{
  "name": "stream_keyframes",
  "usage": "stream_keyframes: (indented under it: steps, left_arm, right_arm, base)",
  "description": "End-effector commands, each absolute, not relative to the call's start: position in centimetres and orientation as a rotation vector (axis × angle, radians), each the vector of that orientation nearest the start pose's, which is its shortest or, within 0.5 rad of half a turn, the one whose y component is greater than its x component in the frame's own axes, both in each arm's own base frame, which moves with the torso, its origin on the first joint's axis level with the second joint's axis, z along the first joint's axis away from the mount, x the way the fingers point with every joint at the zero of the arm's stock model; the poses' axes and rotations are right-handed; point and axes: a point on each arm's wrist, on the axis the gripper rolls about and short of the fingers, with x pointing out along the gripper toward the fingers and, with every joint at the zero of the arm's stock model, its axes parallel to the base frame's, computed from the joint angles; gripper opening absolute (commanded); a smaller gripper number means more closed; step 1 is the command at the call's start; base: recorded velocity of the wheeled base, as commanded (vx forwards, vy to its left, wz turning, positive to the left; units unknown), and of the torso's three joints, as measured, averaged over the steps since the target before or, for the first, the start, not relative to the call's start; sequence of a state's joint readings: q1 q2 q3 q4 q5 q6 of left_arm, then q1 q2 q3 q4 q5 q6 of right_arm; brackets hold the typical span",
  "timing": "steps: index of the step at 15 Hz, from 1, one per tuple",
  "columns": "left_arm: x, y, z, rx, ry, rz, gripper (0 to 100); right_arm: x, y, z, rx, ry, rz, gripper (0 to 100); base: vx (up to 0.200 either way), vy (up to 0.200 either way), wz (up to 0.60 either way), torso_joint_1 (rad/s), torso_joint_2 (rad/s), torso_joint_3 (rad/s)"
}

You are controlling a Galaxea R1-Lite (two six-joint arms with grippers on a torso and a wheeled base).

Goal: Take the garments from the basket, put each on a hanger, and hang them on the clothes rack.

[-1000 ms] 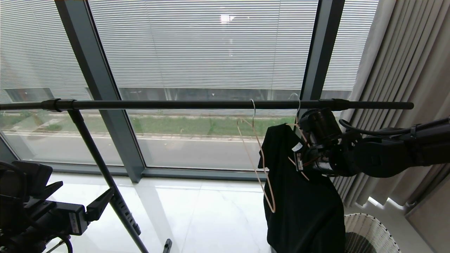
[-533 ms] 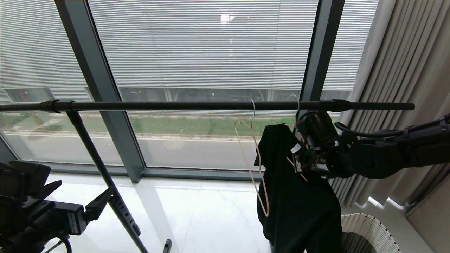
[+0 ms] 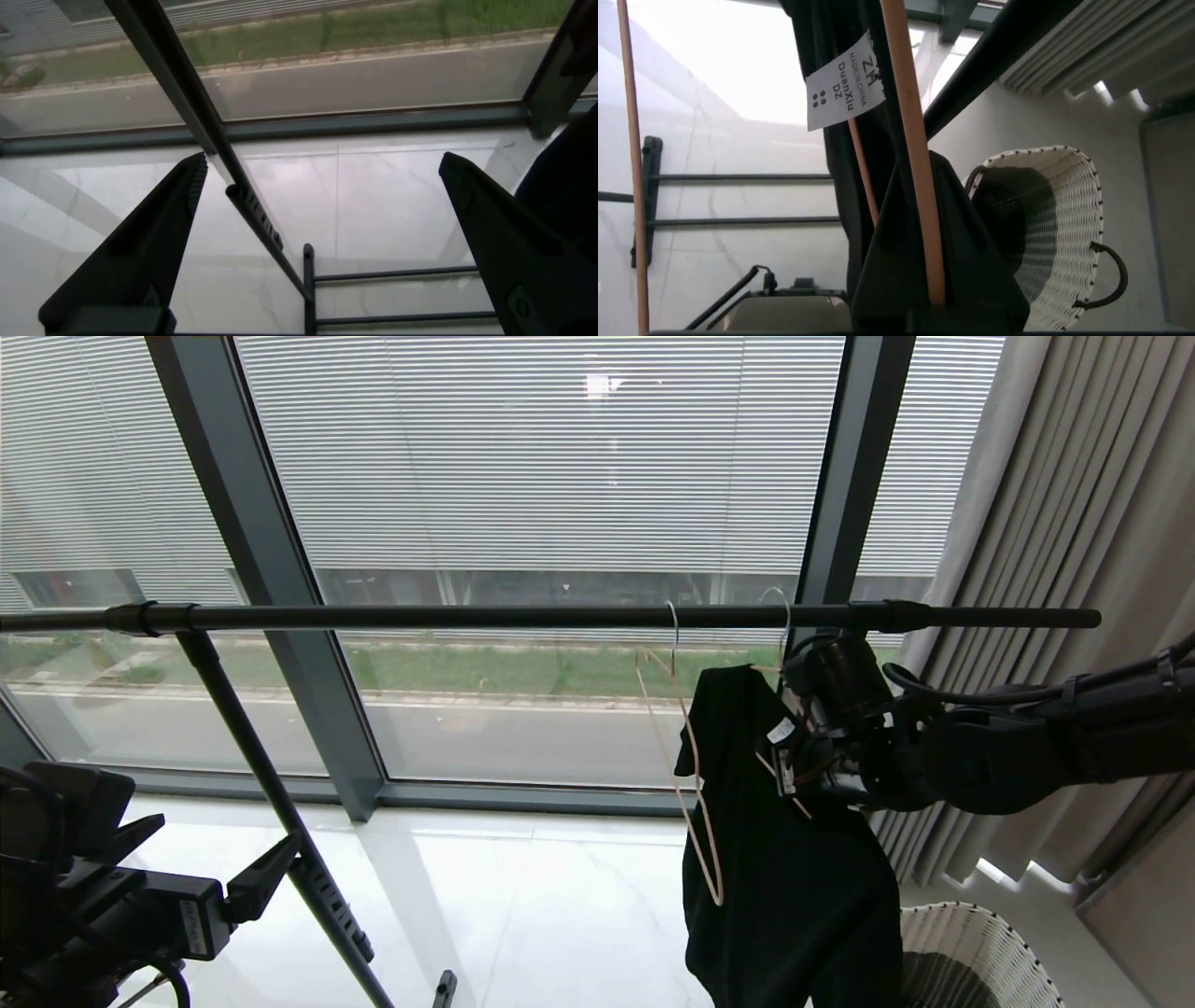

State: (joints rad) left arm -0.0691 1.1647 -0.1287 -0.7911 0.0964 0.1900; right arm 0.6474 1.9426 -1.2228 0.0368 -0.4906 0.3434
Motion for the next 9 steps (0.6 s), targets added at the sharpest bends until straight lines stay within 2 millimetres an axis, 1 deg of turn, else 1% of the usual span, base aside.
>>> stream_keyframes:
  steps: [1,6,7,9]
  left_arm:
    - [13.50,-0.74,13.93,0.210,0.245,0.003,100]
    - [13.65,-0.75,14.14,0.209,0.237,0.003,100]
    - [13.65,-0.75,14.14,0.209,0.237,0.003,100]
    - [13.64,-0.75,14.12,0.209,0.239,0.003,100]
  right_arm:
    - [29.65,21.16,14.87,-0.084,0.659,0.037,0]
    - [29.74,21.23,14.59,-0.088,0.665,0.036,0]
    - [29.74,21.23,14.59,-0.088,0.665,0.036,100]
    - [29.69,21.19,14.76,-0.084,0.662,0.036,100]
  base:
    - [0.000,0.000,0.00,0.000,0.00,0.000]
    - [0.000,0.000,0.00,0.000,0.00,0.000]
    - [0.000,0.000,0.00,0.000,0.00,0.000]
    - [0.000,0.000,0.00,0.000,0.00,0.000]
